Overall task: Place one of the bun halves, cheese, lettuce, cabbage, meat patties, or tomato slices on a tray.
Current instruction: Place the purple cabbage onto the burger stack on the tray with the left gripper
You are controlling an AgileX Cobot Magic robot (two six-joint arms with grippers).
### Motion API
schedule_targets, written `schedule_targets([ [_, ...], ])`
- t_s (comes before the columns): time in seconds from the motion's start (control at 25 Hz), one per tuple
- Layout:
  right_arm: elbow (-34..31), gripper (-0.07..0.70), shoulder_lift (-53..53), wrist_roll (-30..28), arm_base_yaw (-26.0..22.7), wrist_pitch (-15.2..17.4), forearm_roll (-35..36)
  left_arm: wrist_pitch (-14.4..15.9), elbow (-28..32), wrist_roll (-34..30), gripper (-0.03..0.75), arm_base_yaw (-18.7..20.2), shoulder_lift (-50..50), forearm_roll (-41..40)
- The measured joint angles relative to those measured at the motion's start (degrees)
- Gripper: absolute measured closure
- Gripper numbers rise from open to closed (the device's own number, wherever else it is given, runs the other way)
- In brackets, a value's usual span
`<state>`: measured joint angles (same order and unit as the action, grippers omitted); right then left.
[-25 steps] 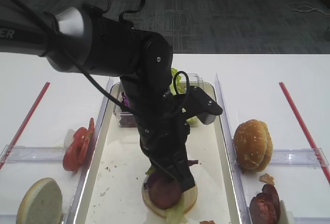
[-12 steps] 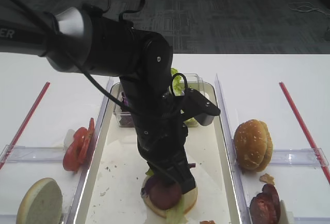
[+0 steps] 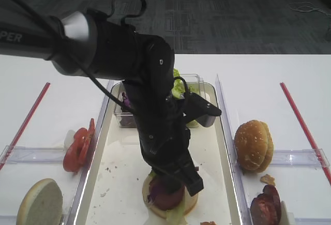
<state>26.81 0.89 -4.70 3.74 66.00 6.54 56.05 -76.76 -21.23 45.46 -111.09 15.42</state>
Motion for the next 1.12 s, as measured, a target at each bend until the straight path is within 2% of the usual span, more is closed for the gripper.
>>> schedule_targets([
  [0.24, 0.00, 0.231, 0.00, 0.00, 0.00, 0.00, 0.00, 1.13, -0.49, 0.40, 0.681, 0.00, -2.35, 0.26],
  [0.68, 0.00, 0.237, 0.00, 0.00, 0.00, 0.00, 0.00, 1.13, -0.50, 0.92, 0.677, 0.00, -2.43, 0.26],
  [0.76, 0.00, 0.238, 0.00, 0.00, 0.00, 0.00, 0.00, 1.13, -0.50, 1.38, 0.641, 0.00, -2.43, 0.26],
  [0.96, 0.00, 0.238, 0.00, 0.00, 0.00, 0.00, 0.00, 1.01, -0.50, 2.70, 0.464, 0.15, -2.43, 1.02],
  [1.12, 0.00, 0.238, 0.00, 0.00, 0.00, 0.00, 0.00, 1.01, -0.50, 3.04, 0.428, 0.15, -2.43, 0.47],
])
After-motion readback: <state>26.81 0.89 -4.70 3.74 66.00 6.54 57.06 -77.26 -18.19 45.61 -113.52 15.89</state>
